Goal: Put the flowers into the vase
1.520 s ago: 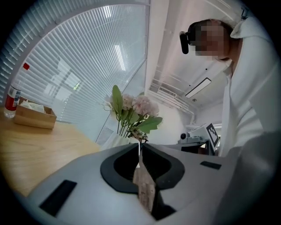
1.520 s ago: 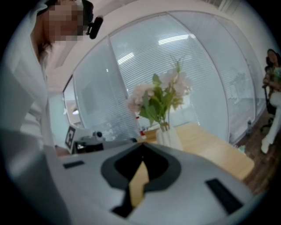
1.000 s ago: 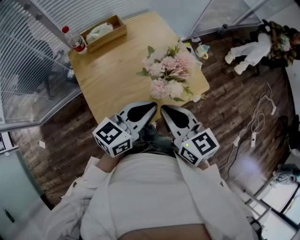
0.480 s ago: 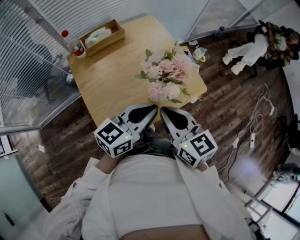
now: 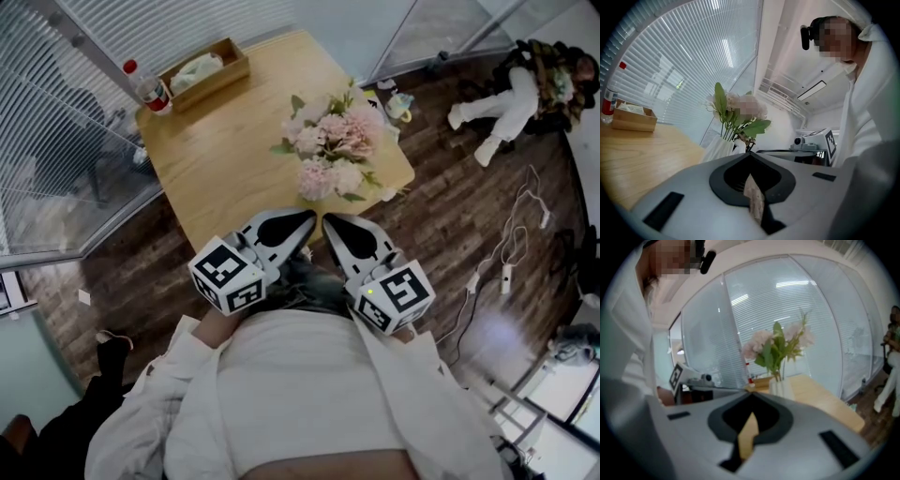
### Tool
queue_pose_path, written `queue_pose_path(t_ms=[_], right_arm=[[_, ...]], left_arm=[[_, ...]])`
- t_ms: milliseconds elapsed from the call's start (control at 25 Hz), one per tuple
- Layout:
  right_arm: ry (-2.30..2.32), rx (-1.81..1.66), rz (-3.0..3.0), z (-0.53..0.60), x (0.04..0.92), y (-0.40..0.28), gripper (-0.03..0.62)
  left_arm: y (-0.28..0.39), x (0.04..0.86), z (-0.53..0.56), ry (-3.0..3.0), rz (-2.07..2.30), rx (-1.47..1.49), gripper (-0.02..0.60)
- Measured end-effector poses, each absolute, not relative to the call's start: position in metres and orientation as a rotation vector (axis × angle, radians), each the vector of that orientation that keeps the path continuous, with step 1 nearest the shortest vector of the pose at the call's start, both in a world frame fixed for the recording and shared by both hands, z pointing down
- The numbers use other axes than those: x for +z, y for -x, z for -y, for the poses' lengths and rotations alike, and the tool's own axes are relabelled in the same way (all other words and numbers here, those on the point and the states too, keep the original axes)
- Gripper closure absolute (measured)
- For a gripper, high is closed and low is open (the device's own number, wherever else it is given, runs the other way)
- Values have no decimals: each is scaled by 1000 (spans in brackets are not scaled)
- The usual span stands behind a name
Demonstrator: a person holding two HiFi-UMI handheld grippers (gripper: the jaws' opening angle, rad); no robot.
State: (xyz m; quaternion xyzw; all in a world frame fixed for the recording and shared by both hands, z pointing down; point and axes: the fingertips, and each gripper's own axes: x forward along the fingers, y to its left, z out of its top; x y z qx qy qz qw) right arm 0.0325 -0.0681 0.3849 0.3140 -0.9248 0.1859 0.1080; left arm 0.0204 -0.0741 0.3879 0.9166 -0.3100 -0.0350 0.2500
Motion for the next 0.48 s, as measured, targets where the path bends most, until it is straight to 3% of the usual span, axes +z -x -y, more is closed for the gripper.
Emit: queue_pose_path(t_ms=[480], right_arm=[[-938, 556, 2707, 68, 390, -33, 582]], left_arm=[[-21, 393, 75, -2497, 844, -60, 572]])
